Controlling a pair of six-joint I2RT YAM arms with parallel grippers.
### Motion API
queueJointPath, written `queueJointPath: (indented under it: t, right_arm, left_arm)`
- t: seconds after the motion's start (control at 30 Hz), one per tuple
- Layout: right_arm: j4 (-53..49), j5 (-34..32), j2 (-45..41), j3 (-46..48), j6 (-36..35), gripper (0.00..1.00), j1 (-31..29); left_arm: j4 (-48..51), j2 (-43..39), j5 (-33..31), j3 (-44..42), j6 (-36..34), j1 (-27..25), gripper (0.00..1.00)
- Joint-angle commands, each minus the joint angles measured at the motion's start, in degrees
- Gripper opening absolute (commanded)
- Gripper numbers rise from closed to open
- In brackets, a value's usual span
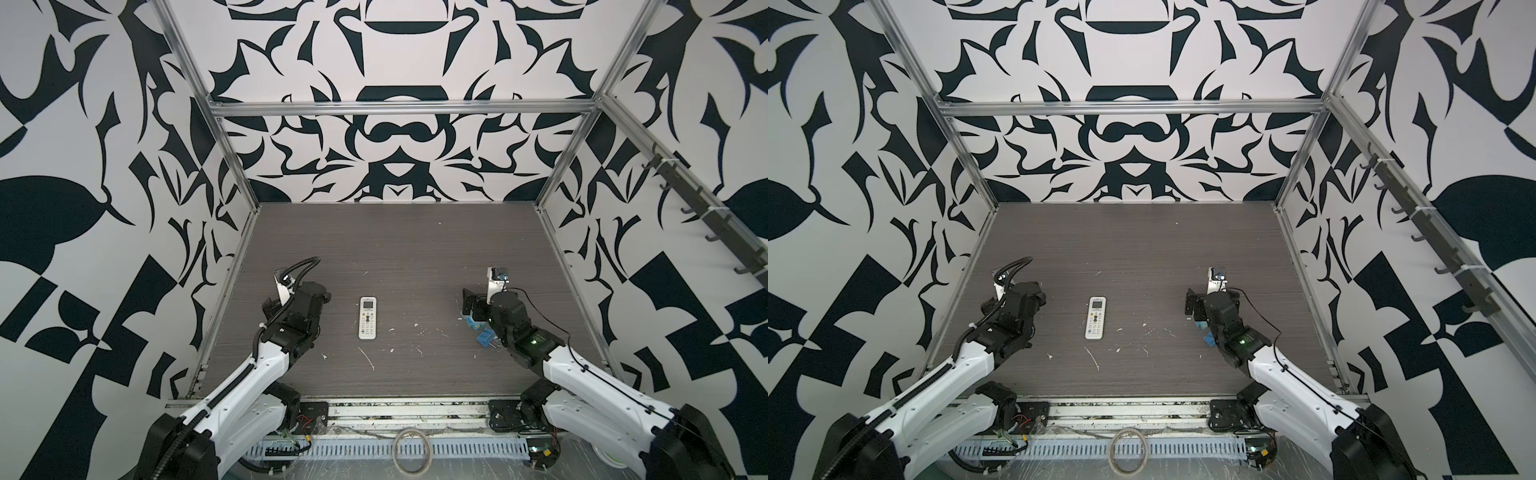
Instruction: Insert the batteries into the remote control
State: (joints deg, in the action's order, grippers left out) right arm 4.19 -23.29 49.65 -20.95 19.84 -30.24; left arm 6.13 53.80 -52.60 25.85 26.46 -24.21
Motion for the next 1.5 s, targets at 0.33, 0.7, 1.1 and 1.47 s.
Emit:
queueJointPath:
  t: [0.33,0.7,1.1,1.47]
  right_arm:
    - [5.89,-10.34,-0.63,0.43,-8.99,1.0,2.33]
    - [21.95,-15.94,3.79,4.26,-19.9,1.0,3.5]
    - [41.06,-13.94,18.37,7.24,-22.9,1.0,7.15]
    - [60.21,-11.96,35.72,6.46,-27.7,1.0,10.85]
  left_arm:
    - [-27.36,1.54,9.95,-9.11,-23.79,7.88,0.99]
    - [-33.89,10.41,14.25,-8.63,-20.79,14.74,0.99]
    - [-49.59,18.77,18.56,-8.97,-25.68,16.38,0.99]
    - [-73.19,33.58,24.67,-11.78,-25.75,17.77,0.99]
